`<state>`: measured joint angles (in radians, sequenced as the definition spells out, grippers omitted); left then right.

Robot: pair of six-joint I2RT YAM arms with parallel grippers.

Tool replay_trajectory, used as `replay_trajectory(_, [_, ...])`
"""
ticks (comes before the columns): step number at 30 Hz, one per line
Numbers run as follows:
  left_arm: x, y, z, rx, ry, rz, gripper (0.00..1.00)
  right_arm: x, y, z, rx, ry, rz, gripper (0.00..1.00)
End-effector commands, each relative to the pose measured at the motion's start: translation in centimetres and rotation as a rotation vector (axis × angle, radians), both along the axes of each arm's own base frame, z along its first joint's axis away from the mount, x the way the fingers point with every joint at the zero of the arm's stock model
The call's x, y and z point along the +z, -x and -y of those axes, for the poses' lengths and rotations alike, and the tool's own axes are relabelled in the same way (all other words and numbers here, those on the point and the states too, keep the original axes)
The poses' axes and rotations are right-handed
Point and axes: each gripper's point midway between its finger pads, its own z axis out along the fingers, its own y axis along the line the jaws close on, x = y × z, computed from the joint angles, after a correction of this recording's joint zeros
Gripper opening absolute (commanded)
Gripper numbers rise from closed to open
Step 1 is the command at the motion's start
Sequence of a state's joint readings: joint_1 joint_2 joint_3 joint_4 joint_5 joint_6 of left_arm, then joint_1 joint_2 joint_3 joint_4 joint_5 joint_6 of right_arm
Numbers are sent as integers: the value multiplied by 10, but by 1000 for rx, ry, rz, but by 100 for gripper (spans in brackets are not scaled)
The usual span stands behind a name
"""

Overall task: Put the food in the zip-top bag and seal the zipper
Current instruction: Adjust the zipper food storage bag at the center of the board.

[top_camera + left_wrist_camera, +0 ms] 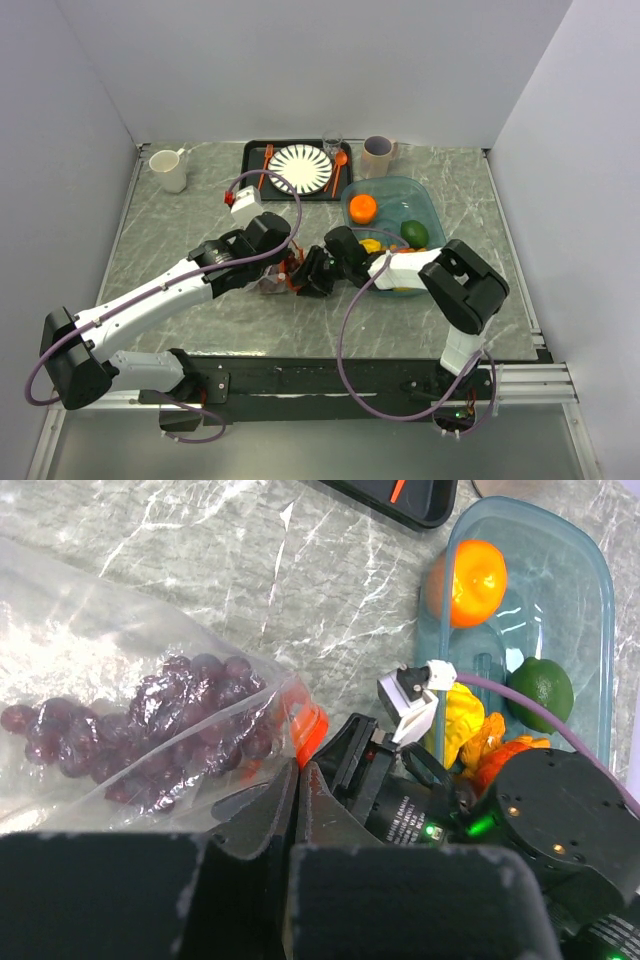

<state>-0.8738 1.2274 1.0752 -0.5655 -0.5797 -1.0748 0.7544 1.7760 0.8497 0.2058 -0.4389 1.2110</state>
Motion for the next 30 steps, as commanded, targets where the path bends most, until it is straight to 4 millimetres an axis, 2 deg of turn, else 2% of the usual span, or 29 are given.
replay_trajectory(1, [23,-7,9,-5,65,55,1,11,-7,-15,1,-57,18,42])
replay_trajectory(10, [24,-7,9,-6,65,53,1,15,-9,-15,12,-56,45,3])
replay_trajectory(12, [24,-6,7,-4,64,52,1,18,-12,-14,7,-47,64,0])
replay_trajectory(16, [23,-4,2,8,61,56,1,21,-15,-8,3,-13,92,0])
replay_trajectory(18, [26,-3,1,13,67,62,1,23,-13,-7,4,-16,94,22])
replay_trajectory(21, [27,-4,-2,22,63,66,1,29,-10,-7,-12,-65,84,40])
replay_trajectory(24, [28,-5,0,21,67,68,1,34,-11,-12,-21,-102,68,47])
replay_trajectory(30, [27,-6,4,7,68,63,1,34,-13,-23,-44,-157,6,47])
